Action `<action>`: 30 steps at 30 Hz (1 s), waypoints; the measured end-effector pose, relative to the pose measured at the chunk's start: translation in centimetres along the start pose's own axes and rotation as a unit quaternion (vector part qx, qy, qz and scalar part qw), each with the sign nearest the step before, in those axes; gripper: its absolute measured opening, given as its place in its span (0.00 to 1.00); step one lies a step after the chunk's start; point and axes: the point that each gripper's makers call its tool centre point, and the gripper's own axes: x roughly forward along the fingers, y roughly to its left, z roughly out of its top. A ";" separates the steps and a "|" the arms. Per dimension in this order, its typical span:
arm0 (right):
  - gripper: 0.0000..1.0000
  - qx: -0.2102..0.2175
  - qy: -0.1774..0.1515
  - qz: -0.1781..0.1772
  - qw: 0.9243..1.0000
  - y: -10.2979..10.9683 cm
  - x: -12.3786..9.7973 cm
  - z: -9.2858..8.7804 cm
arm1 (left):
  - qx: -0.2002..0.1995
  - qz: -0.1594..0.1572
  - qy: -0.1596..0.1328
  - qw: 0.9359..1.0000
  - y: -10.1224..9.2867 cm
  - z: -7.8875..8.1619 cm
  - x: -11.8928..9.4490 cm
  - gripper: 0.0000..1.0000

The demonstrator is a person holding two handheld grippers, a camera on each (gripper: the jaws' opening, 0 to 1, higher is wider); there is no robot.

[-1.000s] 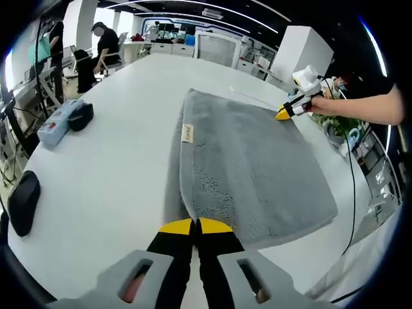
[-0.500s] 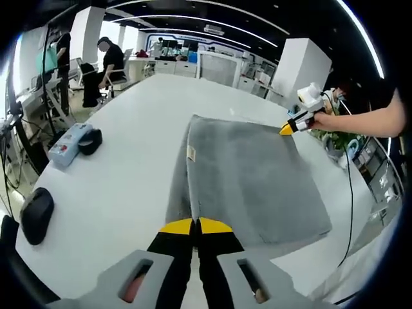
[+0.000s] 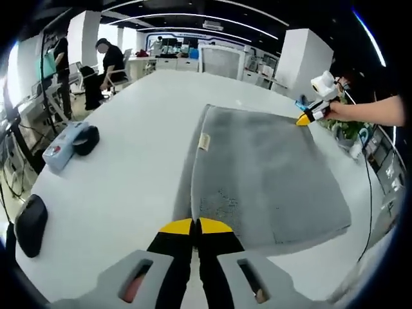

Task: Fold the towel on the table until its edges align and the towel forms a compact rectangular stack.

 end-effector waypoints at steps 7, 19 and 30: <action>0.01 0.002 0.005 0.000 1.000 -0.2 0.4 -0.2 | 0.006 0.006 0.004 1.000 0.3 -0.1 0.7 0.03; 0.01 0.007 0.019 -0.004 1.000 -0.3 1.8 -1.0 | -0.031 -0.009 0.019 0.999 0.5 -0.1 1.0 0.02; 0.01 0.027 0.018 -0.012 0.999 -1.5 1.4 -1.5 | -0.048 -0.012 0.038 0.998 0.6 -0.2 1.1 0.03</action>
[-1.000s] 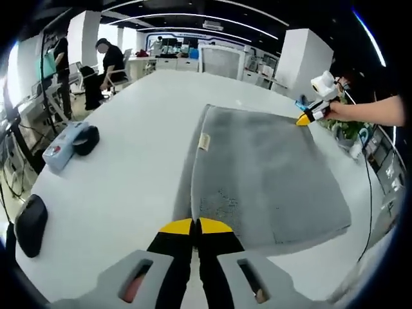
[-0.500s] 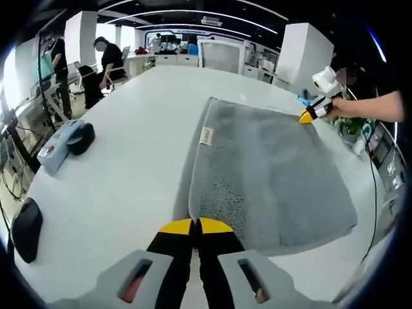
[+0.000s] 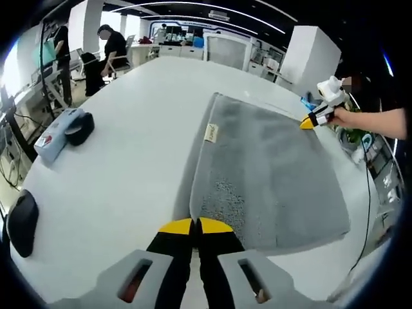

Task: Fold the towel on the table until its edges align and the towel forms a compact rectangular stack.

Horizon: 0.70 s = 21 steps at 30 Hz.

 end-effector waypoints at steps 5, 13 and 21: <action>0.01 0.005 -0.003 -0.004 1.000 -0.2 -0.3 -0.1 | -0.002 -0.006 0.003 1.000 -0.1 0.0 0.0 0.03; 0.05 0.003 -0.016 -0.004 1.000 0.1 -0.3 0.7 | -0.003 -0.003 -0.002 1.000 -0.1 -0.1 0.1 0.03; 0.08 -0.003 -0.075 0.010 0.997 1.5 -0.1 6.1 | -0.004 -0.010 0.000 1.000 -0.2 0.0 0.1 0.06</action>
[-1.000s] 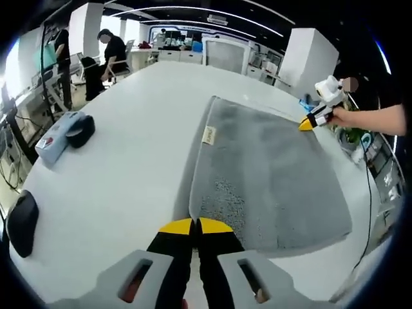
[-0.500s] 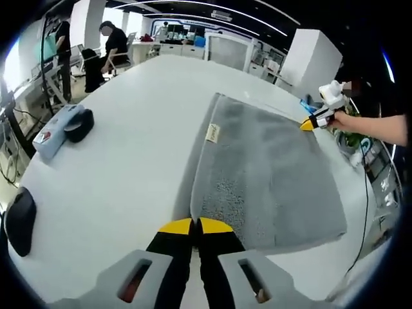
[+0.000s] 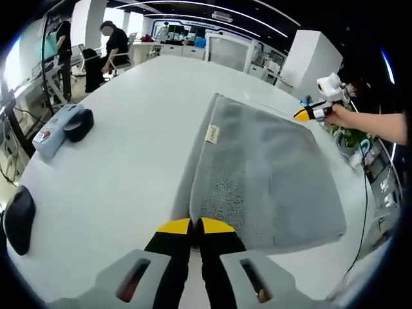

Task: Fold the towel on the table until its edges align and the towel forms a compact rectangular stack.

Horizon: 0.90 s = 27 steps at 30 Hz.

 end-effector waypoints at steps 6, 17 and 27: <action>0.11 -0.019 -0.010 0.024 0.999 2.1 2.1 2.5 | 0.009 -0.004 -0.001 1.000 -0.2 0.0 0.0 0.08; 0.15 -0.035 -0.007 0.047 0.998 4.1 6.0 5.3 | 0.007 -0.022 0.010 1.000 -0.7 0.0 0.0 0.15; 0.14 -0.033 -0.002 0.058 0.998 4.9 8.7 6.8 | 0.019 -0.037 0.014 0.999 -1.1 -0.1 -0.1 0.20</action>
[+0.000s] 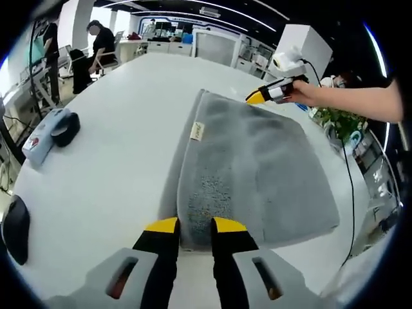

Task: Fold the towel on the table until its edges align and the towel forms a compact rectangular stack.

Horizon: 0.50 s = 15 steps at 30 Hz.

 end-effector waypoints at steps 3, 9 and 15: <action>0.11 -0.004 0.009 -0.002 1.000 -0.1 0.8 0.0 | -0.003 -0.008 0.001 1.000 0.0 0.0 0.0 0.20; 0.03 -0.019 0.026 -0.007 0.999 -0.3 1.3 -0.4 | -0.009 -0.019 0.000 1.000 0.3 0.0 0.1 0.21; 0.00 -0.013 0.031 -0.009 0.999 -1.6 1.5 -0.5 | -0.008 -0.026 0.001 1.000 0.3 -0.1 0.1 0.20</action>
